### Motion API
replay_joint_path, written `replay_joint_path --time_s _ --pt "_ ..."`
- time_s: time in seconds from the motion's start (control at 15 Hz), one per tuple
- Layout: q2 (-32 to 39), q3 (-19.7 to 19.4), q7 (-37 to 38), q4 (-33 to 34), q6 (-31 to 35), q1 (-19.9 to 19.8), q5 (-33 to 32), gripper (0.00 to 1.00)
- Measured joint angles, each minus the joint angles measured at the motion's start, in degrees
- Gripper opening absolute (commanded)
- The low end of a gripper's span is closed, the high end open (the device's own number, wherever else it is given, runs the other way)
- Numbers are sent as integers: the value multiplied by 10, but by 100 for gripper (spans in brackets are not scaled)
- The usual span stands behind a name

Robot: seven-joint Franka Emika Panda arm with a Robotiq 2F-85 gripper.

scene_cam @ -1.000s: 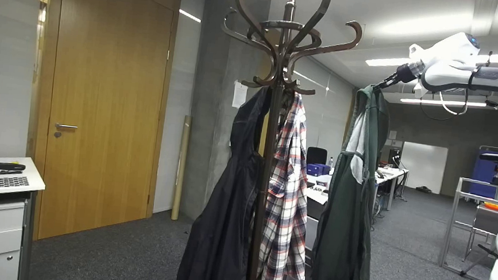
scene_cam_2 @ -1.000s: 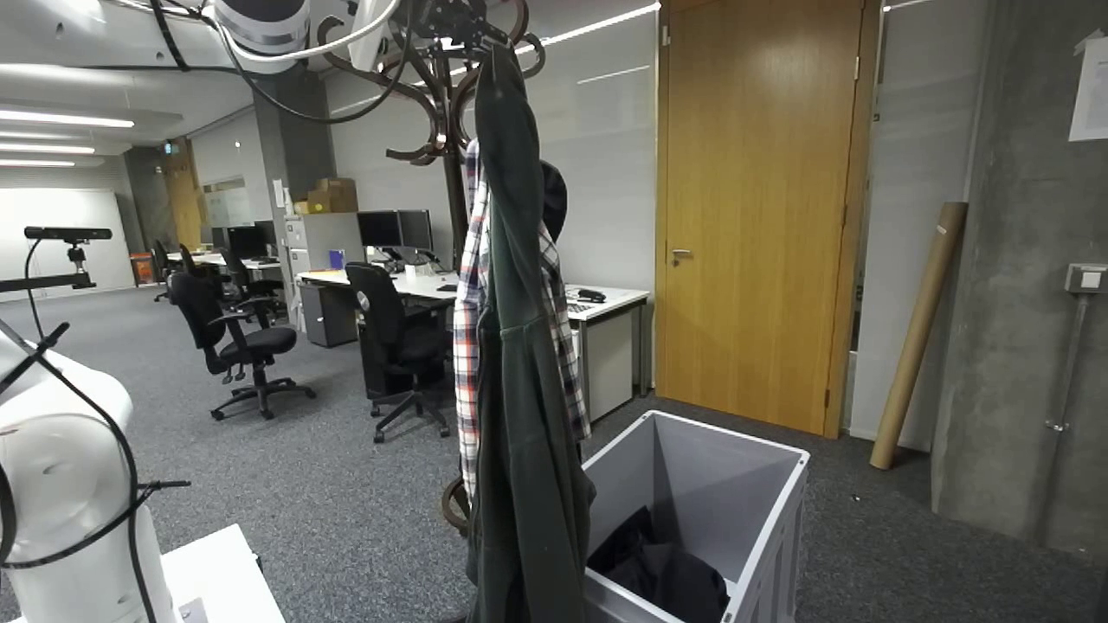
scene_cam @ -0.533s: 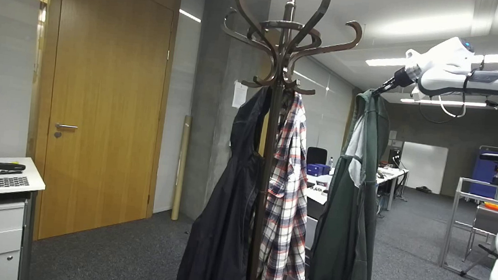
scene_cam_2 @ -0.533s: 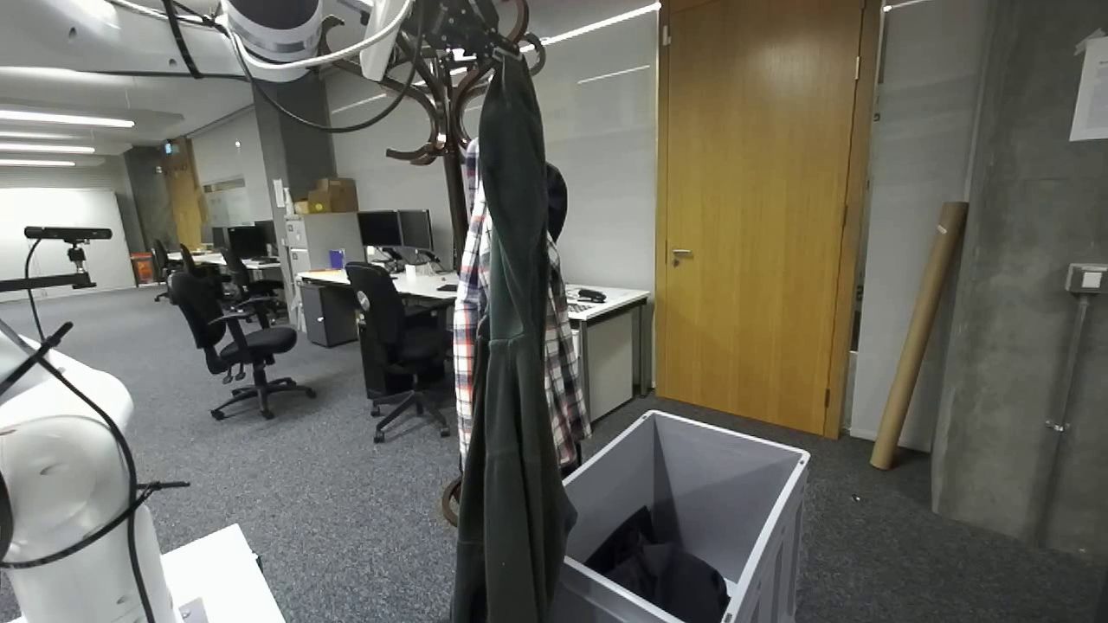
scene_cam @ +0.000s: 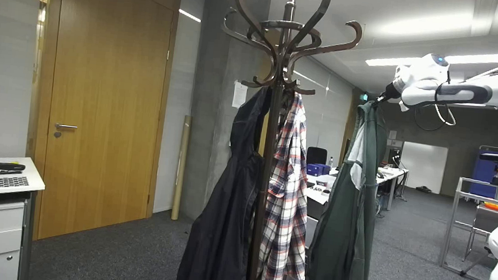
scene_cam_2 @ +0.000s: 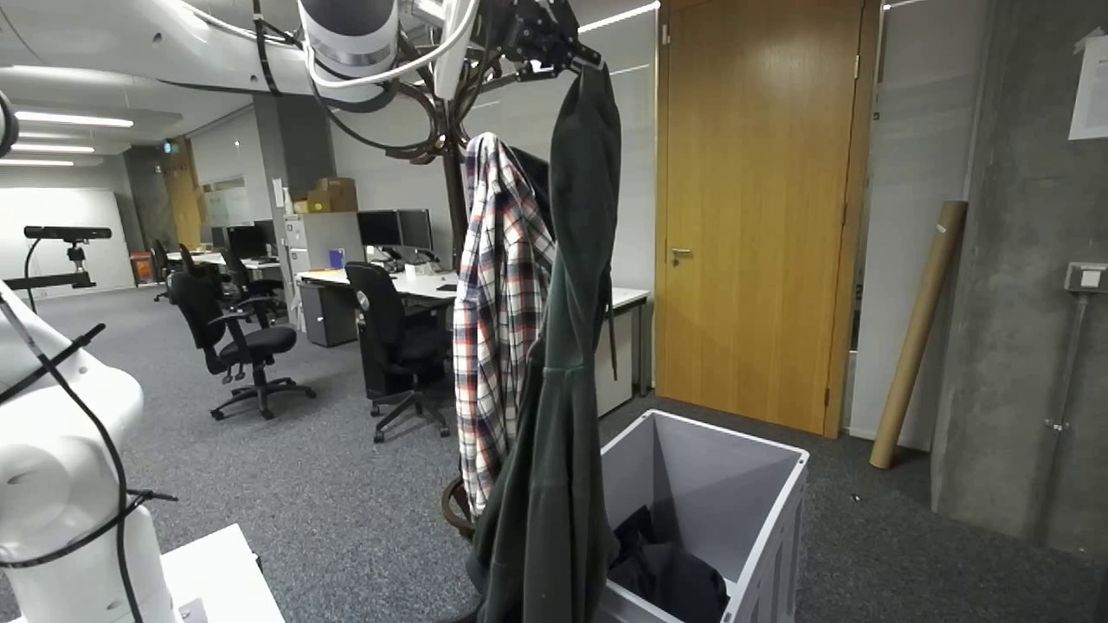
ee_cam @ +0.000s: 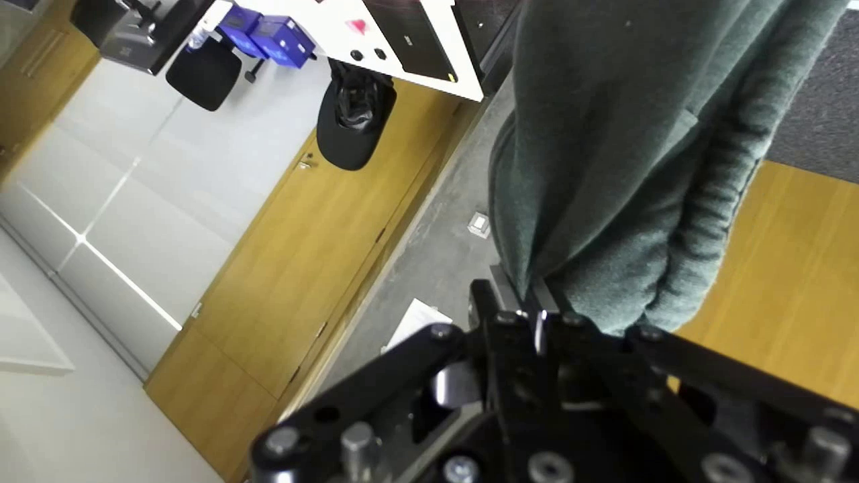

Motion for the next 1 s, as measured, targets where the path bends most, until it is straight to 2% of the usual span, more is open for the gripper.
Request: replay_joint_path --time_s 0.33,0.8,0.87,1.0 --pt "55 1 52 29 2 -7 -22 1" --pt "84 4 71 29 2 -2 -22 1" --pt "87 4 72 29 2 -1 -22 5" --pt "93 4 73 29 2 0 -22 5"
